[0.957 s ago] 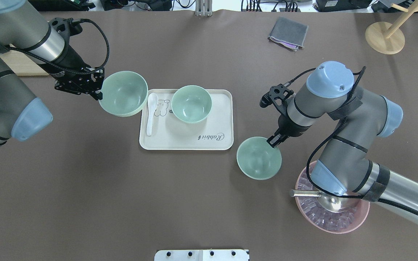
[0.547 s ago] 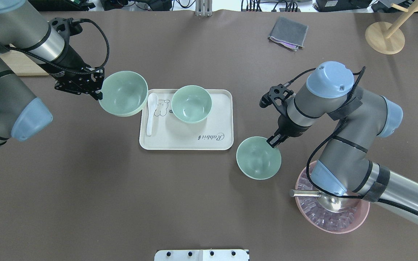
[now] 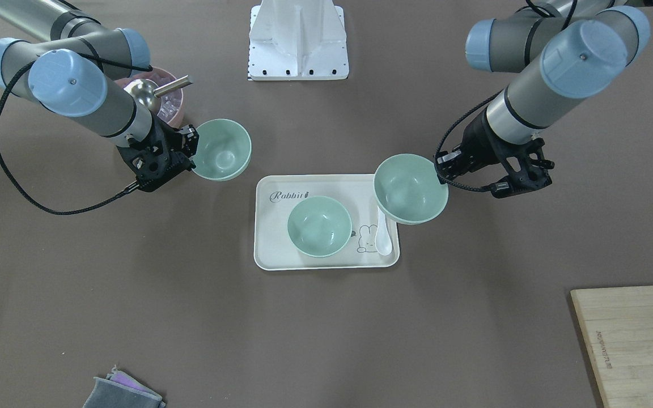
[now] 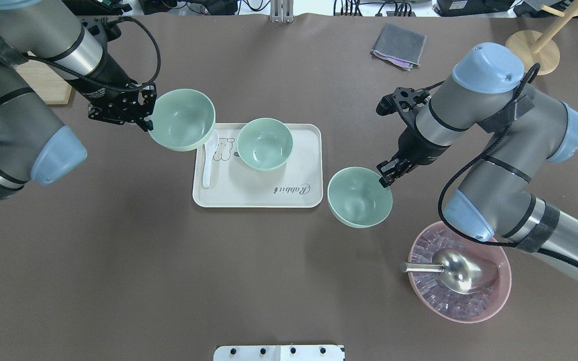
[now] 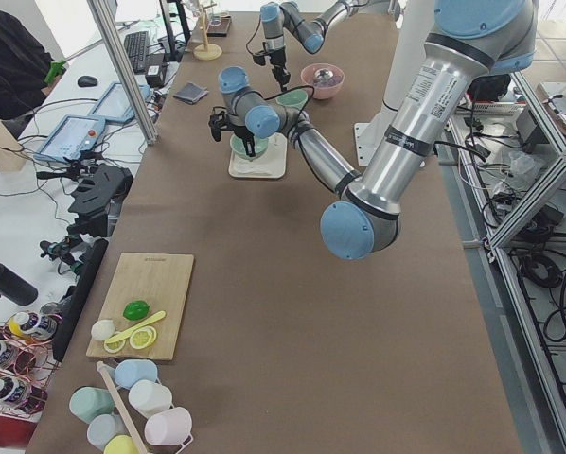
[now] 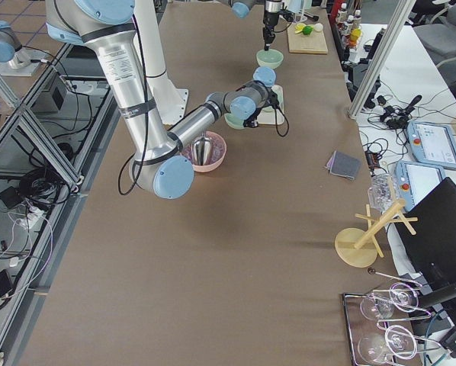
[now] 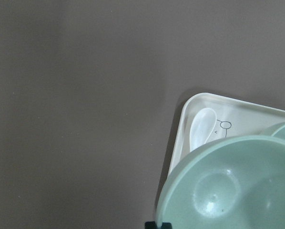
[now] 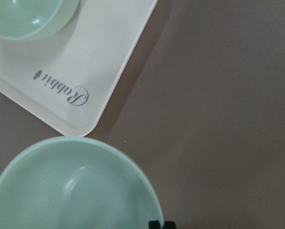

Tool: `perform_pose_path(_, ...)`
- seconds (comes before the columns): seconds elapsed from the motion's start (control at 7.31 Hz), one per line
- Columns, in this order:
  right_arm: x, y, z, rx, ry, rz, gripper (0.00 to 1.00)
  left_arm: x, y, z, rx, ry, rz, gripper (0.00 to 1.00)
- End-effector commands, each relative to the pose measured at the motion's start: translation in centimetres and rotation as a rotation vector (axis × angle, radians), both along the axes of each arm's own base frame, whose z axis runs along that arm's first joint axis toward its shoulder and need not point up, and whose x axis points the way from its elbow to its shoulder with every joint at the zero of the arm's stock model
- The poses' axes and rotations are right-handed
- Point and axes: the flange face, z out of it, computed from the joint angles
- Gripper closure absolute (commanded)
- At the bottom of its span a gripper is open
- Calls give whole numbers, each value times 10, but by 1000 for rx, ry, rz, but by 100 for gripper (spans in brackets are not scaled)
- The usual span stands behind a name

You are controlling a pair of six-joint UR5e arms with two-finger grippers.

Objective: Stack green bowls together

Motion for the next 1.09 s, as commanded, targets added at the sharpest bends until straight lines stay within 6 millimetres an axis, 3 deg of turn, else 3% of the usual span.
perform_pose_path(0.0, 21, -14, -9, -106, -4, 90, 100, 27, -11, -23, -54, 5, -17, 100)
perform_pose_path(0.41, 71, -47, -6, -249, 14, 242, 100, 54, -20, -44, -107, 6, -31, 100)
perform_pose_path(0.68, 103, -63, -7, -305, 51, 300, 100, 83, -10, -60, -111, -9, -50, 100)
perform_pose_path(0.96, 117, -70, -4, -327, 63, 332, 100, 113, 0, -68, -127, -19, -40, 100)
